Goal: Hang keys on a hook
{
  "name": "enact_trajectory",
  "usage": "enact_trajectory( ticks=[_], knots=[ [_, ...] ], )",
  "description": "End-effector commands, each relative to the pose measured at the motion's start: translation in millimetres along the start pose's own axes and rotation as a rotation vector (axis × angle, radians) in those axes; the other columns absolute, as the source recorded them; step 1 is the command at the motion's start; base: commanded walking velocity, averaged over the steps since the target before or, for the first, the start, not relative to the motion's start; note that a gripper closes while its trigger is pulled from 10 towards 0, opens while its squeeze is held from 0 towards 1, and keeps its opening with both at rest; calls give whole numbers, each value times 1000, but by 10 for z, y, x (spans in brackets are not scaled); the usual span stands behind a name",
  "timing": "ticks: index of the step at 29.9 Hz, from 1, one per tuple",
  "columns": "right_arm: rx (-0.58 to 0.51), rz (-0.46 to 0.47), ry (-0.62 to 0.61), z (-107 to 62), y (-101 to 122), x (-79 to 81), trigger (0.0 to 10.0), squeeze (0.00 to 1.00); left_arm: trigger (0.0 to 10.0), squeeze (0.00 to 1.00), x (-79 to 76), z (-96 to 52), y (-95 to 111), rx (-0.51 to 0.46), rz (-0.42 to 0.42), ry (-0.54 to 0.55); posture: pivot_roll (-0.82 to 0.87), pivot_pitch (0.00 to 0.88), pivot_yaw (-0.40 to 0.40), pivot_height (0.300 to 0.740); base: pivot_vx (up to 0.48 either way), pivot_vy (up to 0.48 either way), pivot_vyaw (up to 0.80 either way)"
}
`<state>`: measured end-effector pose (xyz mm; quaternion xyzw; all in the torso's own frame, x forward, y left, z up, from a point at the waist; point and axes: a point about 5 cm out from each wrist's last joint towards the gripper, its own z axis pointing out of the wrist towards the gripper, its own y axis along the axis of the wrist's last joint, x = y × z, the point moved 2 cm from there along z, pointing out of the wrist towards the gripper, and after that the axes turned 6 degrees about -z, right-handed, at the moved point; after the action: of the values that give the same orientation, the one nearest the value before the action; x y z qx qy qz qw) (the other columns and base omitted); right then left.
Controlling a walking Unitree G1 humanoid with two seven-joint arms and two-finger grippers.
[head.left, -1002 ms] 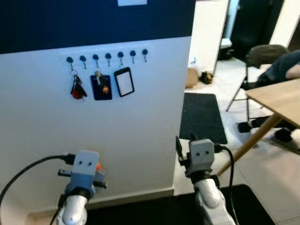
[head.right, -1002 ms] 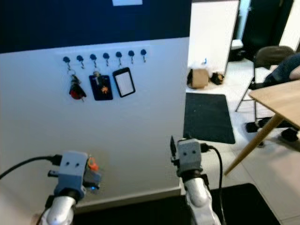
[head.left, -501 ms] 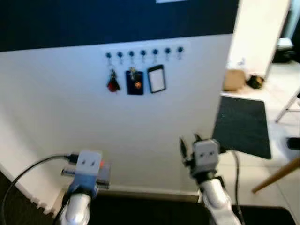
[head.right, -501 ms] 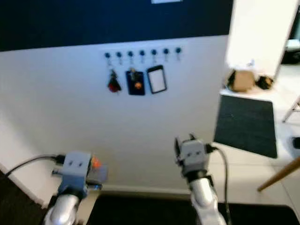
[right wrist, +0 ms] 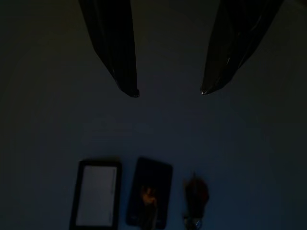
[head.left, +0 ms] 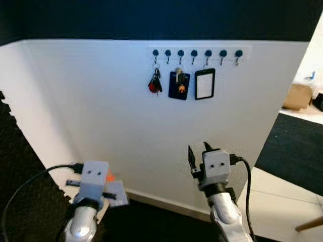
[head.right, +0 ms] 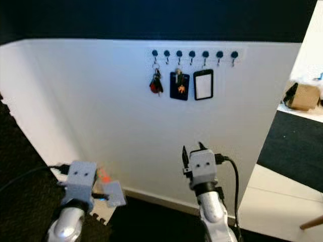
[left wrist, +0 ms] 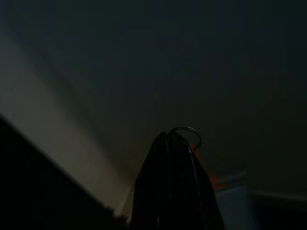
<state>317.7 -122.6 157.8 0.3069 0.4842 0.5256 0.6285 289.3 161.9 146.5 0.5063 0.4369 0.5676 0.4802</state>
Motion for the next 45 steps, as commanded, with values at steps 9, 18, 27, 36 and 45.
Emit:
enact_trajectory(
  ticks=[9,18,27,36,45],
  knots=[
    [31,11,-10,-57,-65,-8,10000,0,10000,0,-189,116,105,5,-13,-199,45,91,67,740,0,0,0],
    [35,8,-15,-80,-71,-17,10000,0,10000,0,-313,100,142,-5,-17,-269,43,94,70,740,0,0,0],
    [35,15,-12,-76,-72,-8,10000,0,10000,0,-334,87,212,-32,-40,-278,49,96,66,740,0,0,0],
    [35,20,-8,-74,-71,4,10000,0,10000,0,-309,88,188,-24,-26,-246,51,97,64,740,0,0,0],
    [35,18,-9,-71,-71,-1,10000,0,10000,0,-301,99,163,-18,-14,-239,47,96,66,740,0,-369,0]
  ],
)
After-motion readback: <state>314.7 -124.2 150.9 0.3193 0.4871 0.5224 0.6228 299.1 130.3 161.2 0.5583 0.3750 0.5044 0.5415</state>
